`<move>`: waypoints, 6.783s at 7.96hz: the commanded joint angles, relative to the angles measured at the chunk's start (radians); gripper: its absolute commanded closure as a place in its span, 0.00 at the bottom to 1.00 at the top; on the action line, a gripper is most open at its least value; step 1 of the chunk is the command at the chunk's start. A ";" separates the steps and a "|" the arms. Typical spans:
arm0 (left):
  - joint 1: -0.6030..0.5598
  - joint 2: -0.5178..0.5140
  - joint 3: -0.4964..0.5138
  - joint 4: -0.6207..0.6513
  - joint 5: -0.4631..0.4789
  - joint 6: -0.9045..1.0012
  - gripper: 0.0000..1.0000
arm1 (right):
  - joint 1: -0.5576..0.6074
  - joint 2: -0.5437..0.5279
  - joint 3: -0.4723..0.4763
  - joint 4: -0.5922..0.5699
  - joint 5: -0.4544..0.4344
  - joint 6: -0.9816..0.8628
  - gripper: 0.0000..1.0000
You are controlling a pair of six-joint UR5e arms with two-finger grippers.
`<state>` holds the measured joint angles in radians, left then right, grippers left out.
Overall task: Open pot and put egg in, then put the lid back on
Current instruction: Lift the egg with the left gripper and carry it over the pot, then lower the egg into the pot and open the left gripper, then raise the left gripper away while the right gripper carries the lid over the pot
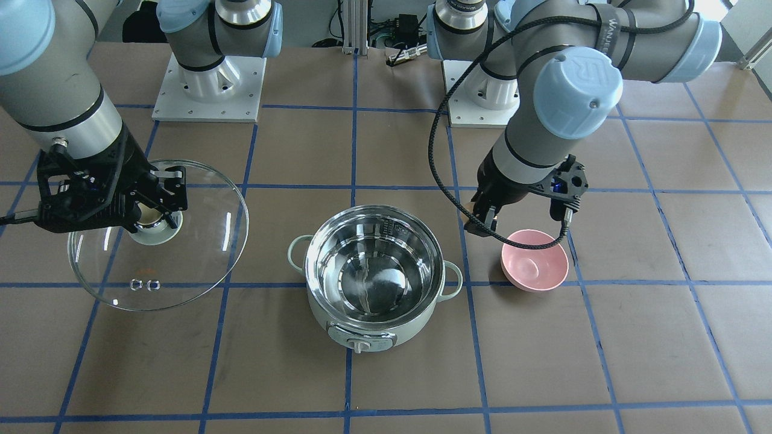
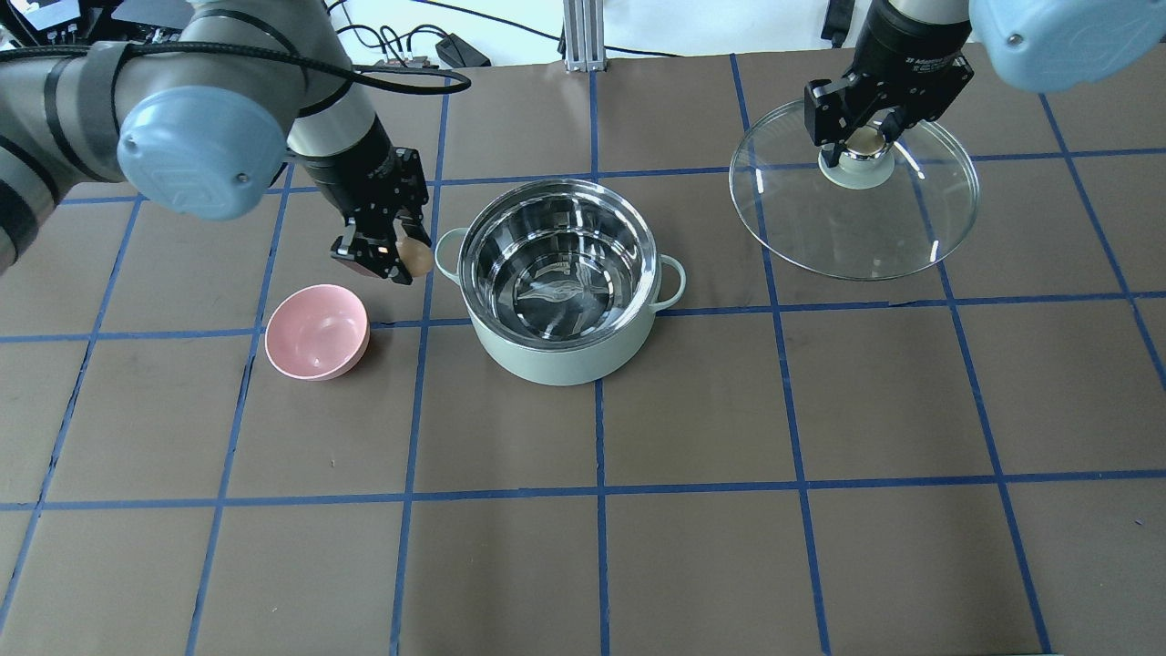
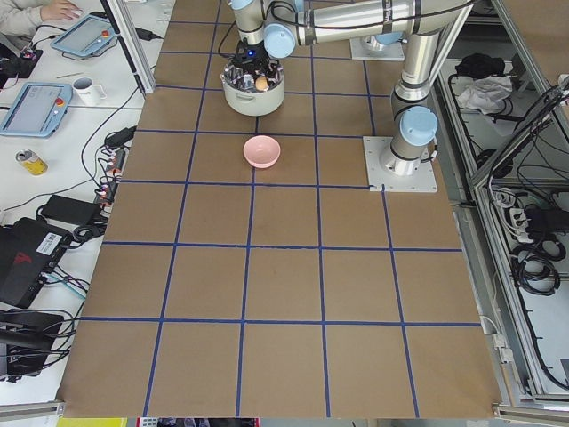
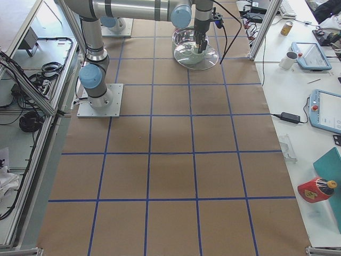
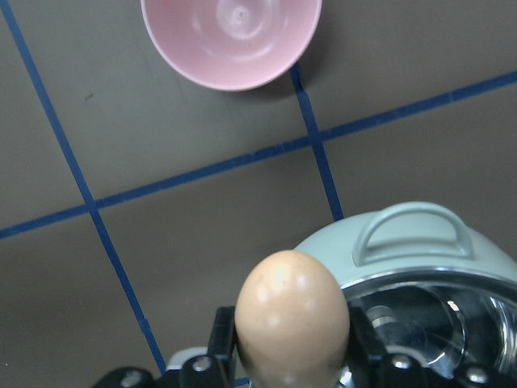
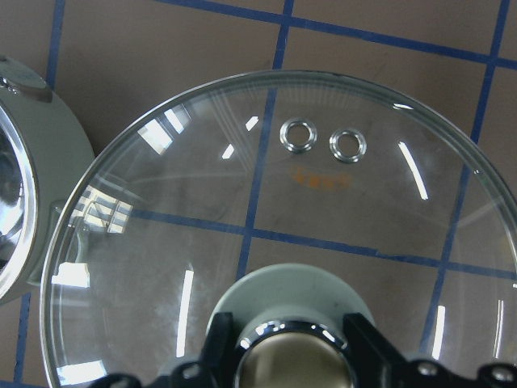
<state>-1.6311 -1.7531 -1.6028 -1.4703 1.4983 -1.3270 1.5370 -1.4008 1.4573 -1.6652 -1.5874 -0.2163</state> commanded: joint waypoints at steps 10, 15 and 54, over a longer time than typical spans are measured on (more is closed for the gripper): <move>-0.194 -0.252 0.047 0.251 -0.049 -0.178 0.83 | 0.000 -0.004 0.018 0.002 0.010 0.000 1.00; -0.217 -0.296 0.046 0.306 -0.073 -0.198 0.83 | 0.002 -0.004 0.021 0.001 0.014 0.000 1.00; 0.037 0.190 0.017 0.061 0.321 1.120 0.00 | 0.439 0.166 -0.020 -0.246 0.055 0.353 1.00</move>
<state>-1.5998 -1.5707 -1.5796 -1.4125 1.8240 -0.3255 1.9298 -1.2878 1.4618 -1.8777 -1.5353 0.1183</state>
